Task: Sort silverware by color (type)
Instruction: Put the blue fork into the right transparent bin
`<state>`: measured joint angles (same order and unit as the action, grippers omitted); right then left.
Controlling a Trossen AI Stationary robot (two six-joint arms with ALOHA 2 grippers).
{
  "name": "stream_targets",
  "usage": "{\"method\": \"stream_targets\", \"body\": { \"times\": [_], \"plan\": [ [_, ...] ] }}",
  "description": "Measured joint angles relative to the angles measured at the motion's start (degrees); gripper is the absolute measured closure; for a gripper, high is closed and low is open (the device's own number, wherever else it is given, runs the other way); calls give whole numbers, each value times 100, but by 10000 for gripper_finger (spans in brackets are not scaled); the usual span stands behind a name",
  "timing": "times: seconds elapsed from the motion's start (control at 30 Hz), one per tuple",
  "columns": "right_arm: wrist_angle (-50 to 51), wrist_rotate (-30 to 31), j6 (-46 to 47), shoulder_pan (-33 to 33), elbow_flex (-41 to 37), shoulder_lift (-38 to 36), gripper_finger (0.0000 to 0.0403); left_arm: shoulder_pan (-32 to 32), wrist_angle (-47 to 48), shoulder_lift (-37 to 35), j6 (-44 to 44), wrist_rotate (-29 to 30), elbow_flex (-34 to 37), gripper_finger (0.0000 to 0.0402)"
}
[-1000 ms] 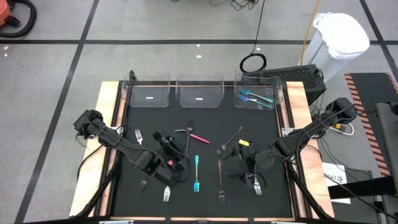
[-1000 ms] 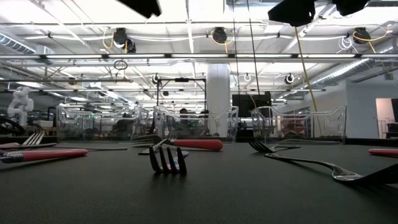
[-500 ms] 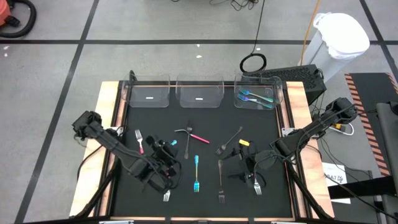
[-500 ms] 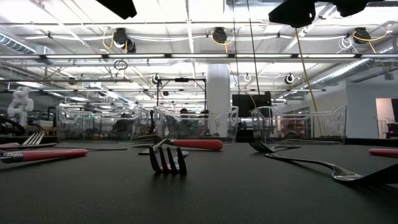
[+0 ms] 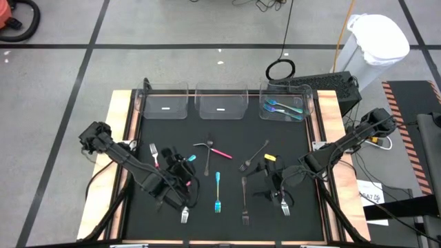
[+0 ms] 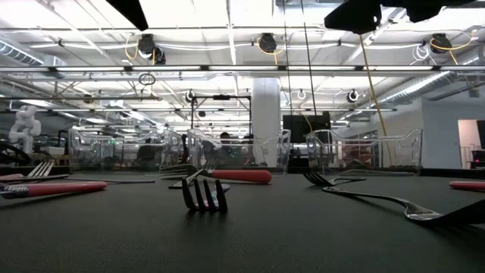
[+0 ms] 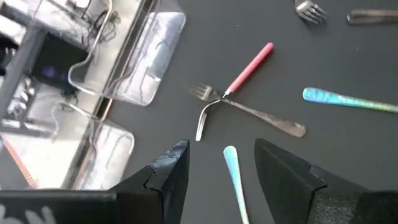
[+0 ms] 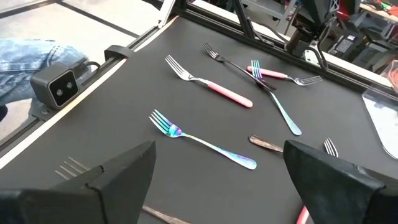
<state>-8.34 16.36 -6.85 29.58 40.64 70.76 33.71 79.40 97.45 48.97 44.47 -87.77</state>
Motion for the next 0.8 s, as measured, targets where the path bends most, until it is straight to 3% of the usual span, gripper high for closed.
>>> {"method": "stream_targets", "body": {
  "times": [0.17,0.53,0.8],
  "plan": [
    [-2,0,-192,-4,0,0,55,-134,24,-102,-454,-168,4,220],
    [-46,2,-542,-100,0,-2,55,-970,7,-1134,-1102,-160,4,220],
    [-42,0,-479,-187,0,-2,55,-1340,-96,-1318,-1583,-158,4,220]
  ]
}}
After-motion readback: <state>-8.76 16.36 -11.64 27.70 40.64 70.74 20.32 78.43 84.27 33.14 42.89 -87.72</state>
